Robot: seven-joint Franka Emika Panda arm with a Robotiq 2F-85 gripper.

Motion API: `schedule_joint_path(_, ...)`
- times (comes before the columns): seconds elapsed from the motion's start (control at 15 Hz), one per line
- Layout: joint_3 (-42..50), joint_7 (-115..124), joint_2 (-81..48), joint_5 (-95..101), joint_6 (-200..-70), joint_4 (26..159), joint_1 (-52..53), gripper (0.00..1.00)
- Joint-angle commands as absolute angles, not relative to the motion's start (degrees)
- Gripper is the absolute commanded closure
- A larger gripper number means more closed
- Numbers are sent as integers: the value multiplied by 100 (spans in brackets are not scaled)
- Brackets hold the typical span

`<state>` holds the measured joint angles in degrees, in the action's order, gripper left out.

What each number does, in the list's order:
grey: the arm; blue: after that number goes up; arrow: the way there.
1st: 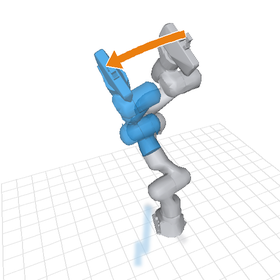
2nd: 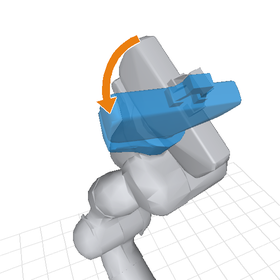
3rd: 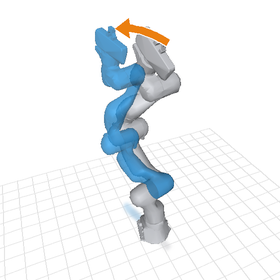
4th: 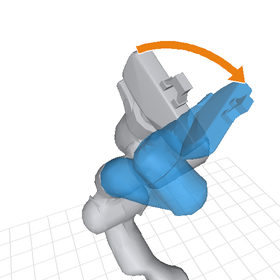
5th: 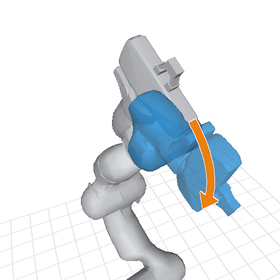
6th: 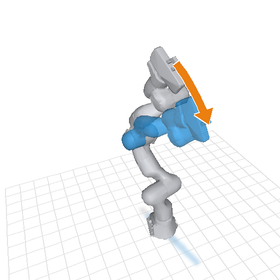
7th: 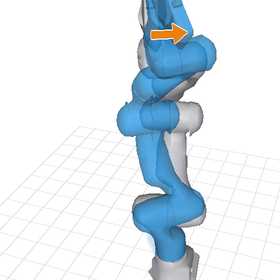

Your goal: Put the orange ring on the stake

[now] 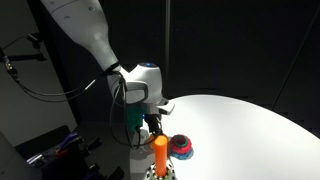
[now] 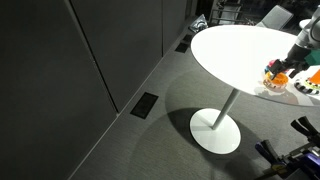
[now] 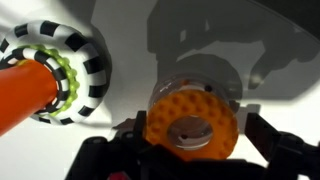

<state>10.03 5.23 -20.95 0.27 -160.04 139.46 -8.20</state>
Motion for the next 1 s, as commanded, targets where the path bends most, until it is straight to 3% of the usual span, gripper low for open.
schedule_joint_path(0.0, 1064, 461, -2154, 55, -15971, 13873, -817, 0)
schedule_joint_path(0.93, 1094, 483, -2311, 92, -16082, 13805, -775, 0)
